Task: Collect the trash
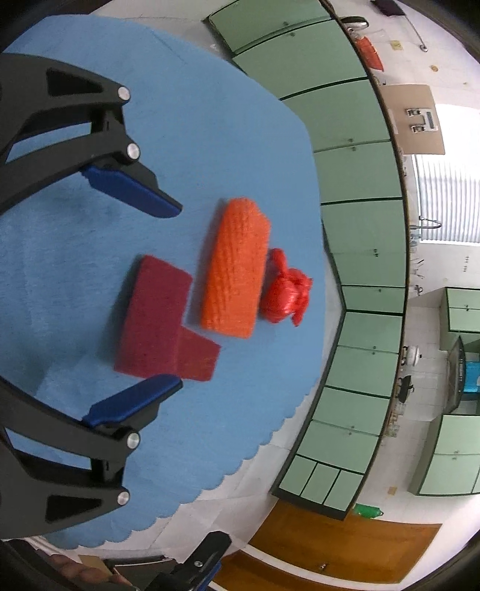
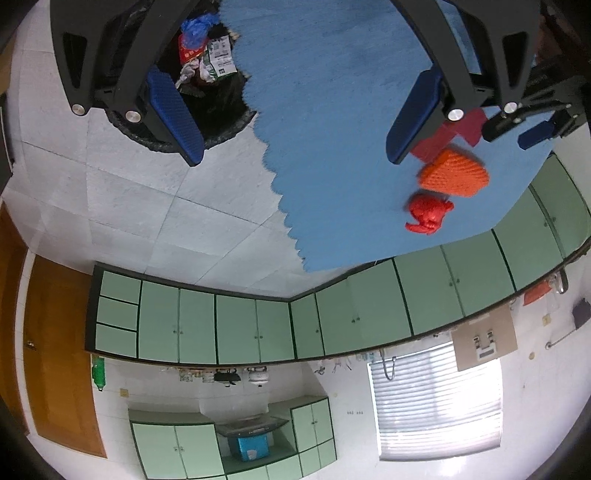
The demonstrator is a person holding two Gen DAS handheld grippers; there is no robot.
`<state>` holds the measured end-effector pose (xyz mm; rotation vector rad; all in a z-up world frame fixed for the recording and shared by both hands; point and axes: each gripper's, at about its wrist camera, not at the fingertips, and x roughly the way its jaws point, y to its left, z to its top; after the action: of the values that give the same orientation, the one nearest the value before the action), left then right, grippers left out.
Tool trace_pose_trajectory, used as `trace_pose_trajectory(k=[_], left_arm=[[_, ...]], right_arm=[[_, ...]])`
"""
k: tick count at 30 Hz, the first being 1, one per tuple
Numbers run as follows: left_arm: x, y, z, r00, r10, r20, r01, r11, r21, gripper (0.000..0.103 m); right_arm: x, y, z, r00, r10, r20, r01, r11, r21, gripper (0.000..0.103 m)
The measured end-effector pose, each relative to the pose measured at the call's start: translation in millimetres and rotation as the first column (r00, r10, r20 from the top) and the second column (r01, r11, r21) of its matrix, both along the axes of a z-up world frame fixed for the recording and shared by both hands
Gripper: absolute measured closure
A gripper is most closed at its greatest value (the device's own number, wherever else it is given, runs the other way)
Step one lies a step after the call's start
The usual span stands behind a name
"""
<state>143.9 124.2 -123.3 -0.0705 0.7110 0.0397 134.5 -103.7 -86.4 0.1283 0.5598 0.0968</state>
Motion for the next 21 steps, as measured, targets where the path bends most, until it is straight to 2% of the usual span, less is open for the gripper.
trace_pose_trajectory(k=[11, 14, 21], left_arm=[[-2, -12, -13, 1.0, -0.011, -0.027, 0.01, 1.0, -0.009, 0.019], [1, -20, -19, 0.999, -0.009, -0.042, 0.01, 1.0, 0.018, 0.019], [6, -22, -27, 0.997, -0.001, -0.073, 0.002, 1.0, 0.004, 0.019]], right_arm=[[1, 9, -11, 0.999, 0.014, -0.029, -0.015, 1.0, -0.025, 0.006], [1, 8, -12, 0.999, 0.016, -0.029, -0.017, 0.999, -0.029, 0.006], [2, 9, -15, 0.999, 0.023, -0.036, -0.024, 0.999, -0.03, 0.006]])
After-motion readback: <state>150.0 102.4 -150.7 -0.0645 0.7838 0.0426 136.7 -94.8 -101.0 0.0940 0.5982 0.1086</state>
